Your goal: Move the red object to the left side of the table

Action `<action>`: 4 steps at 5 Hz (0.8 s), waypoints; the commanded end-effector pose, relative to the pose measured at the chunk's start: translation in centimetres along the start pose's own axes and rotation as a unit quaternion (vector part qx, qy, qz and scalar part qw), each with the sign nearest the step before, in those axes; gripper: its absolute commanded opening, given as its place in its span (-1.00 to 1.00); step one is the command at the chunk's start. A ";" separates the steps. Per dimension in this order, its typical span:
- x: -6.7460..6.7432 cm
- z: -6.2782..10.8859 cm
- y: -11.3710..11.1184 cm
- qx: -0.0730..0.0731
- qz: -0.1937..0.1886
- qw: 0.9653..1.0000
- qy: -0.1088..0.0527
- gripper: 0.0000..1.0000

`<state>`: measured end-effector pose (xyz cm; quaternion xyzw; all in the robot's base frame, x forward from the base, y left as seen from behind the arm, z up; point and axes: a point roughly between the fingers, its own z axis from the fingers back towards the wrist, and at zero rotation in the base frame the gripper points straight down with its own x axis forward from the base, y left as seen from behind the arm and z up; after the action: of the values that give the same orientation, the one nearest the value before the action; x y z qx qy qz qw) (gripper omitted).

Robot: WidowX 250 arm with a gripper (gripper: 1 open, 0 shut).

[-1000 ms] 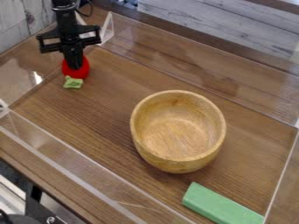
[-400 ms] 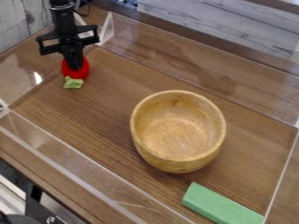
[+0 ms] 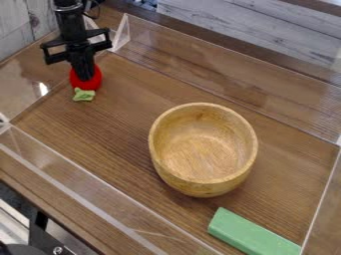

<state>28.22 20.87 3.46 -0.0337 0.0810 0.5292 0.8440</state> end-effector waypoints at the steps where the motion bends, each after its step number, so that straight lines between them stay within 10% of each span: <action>1: 0.1 0.1 0.8 -0.002 0.024 1.000 0.011 -1.00; 4: 0.0 -0.5 1.5 -0.001 0.051 0.998 0.044 -1.00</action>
<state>27.55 20.85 2.97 -0.0543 0.1163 0.5548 0.8220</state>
